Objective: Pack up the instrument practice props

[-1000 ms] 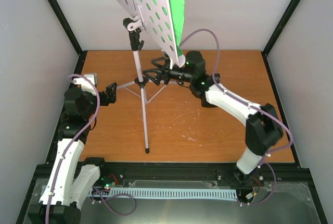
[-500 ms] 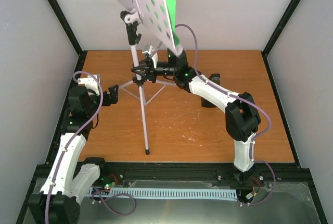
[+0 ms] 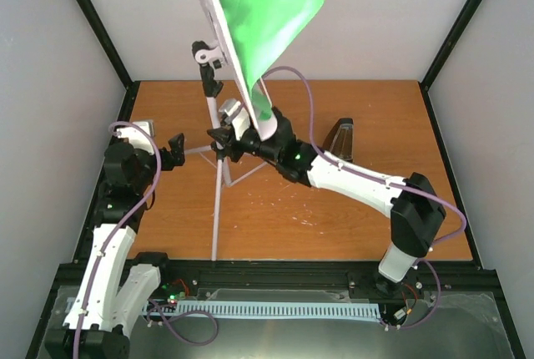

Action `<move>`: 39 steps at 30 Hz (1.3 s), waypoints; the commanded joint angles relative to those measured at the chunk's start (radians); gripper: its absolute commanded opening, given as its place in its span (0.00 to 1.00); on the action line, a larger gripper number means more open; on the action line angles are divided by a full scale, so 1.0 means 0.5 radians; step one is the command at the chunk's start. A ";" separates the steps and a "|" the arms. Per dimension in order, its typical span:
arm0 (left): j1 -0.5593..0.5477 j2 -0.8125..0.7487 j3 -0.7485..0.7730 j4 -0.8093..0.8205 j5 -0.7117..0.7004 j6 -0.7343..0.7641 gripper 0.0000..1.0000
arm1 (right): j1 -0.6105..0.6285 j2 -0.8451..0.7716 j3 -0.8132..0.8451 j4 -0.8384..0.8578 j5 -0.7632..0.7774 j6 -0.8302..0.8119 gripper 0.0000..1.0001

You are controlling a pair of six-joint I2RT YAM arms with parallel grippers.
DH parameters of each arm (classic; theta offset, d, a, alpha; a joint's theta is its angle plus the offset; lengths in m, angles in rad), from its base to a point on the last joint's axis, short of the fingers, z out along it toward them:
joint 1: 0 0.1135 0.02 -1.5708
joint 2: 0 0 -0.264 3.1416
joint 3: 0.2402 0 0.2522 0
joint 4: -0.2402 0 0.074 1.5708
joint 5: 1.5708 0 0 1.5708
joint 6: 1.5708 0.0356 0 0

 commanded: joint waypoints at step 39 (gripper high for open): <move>0.010 -0.032 0.004 0.054 0.121 -0.034 0.99 | 0.014 -1.036 -0.976 -0.332 1.267 0.432 1.00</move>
